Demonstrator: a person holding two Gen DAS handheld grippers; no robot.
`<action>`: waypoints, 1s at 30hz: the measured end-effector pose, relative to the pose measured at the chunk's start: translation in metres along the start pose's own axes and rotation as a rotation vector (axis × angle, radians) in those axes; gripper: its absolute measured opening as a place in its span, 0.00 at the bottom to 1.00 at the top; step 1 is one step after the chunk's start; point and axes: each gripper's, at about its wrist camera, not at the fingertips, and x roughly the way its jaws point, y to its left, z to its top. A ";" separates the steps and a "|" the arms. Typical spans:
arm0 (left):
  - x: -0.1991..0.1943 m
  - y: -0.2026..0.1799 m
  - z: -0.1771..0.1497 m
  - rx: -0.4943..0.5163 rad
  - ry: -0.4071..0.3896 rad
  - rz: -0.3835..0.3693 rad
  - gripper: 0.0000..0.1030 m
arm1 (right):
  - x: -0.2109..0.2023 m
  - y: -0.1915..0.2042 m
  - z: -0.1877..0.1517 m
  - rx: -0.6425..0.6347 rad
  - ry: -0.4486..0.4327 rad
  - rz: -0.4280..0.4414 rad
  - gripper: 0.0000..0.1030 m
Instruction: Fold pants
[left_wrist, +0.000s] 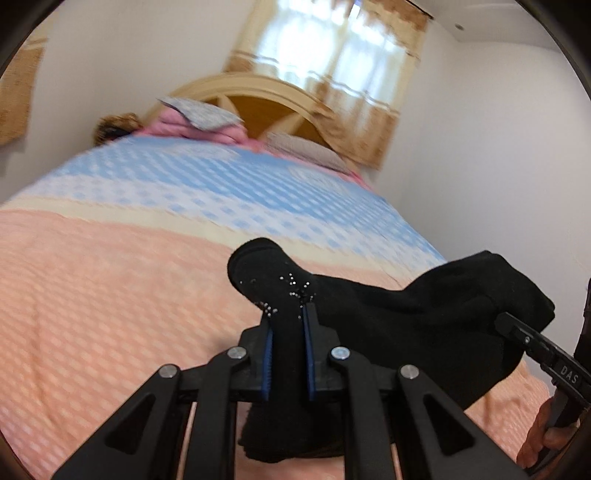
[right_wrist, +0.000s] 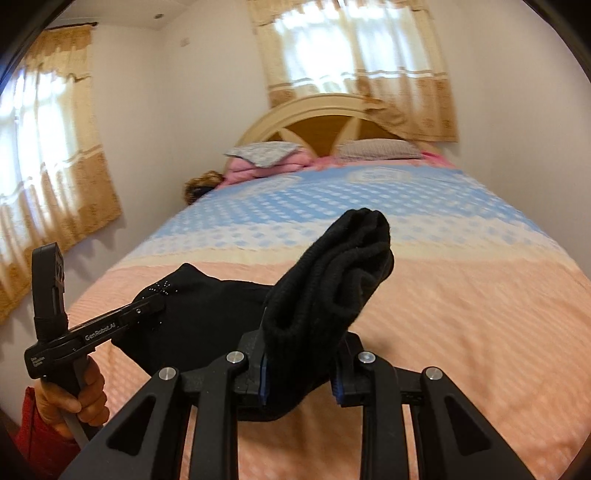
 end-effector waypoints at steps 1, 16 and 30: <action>-0.002 0.013 0.009 -0.005 -0.021 0.032 0.14 | 0.010 0.009 0.006 -0.004 -0.004 0.028 0.25; 0.105 0.172 0.021 -0.018 0.163 0.433 0.18 | 0.282 0.108 0.007 -0.043 0.249 0.198 0.27; 0.046 0.201 0.024 -0.046 0.028 0.535 0.60 | 0.220 0.045 0.018 0.127 0.117 0.042 0.37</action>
